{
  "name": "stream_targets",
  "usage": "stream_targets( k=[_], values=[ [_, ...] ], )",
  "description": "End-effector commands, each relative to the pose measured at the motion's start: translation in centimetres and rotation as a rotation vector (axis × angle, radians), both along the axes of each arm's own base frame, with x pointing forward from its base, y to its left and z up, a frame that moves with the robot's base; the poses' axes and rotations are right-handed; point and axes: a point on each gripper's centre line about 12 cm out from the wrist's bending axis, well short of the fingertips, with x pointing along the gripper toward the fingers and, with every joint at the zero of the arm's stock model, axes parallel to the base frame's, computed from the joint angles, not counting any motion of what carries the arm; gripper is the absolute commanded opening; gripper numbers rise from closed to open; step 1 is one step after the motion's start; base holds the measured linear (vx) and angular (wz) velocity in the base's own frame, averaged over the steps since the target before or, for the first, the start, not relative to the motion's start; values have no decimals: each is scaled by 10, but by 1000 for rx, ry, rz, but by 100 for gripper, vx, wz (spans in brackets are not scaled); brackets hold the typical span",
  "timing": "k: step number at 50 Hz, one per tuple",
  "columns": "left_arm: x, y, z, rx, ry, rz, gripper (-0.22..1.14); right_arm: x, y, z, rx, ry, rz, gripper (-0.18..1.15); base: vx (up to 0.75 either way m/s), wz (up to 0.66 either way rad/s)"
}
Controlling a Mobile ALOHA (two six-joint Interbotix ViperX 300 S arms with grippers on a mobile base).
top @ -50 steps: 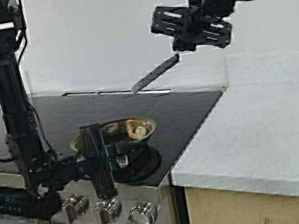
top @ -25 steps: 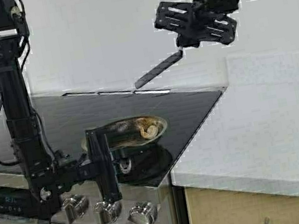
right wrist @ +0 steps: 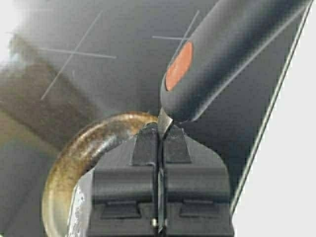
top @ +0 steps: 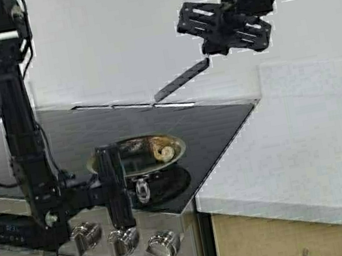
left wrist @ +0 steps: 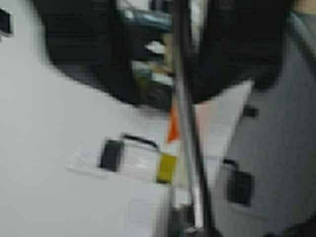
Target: Add oil to the pan and cook the shrimp and serve it
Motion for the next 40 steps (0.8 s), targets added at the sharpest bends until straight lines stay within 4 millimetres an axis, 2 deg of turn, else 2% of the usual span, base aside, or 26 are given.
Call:
stream_targets(
  k=[1, 12, 25, 32, 40],
  values=[
    [13, -4, 27, 2, -76, 2, 101, 3, 2, 25, 33, -64, -2, 7, 0, 0],
    [6, 5, 29, 49, -65, 5, 102, 3, 2, 24, 32, -63, -2, 7, 0, 0],
    [-27, 51, 23, 245, -28, 43, 102, 3, 2, 25, 34, -65, -2, 7, 0, 0],
    [-45, 69, 44, 311, -62, 60, 102, 3, 2, 25, 33, -64, -2, 7, 0, 0],
    [-59, 80, 81, 378, -162, 52, 102, 2, 1, 26, 33, -60, 0, 7, 0, 0]
  ],
)
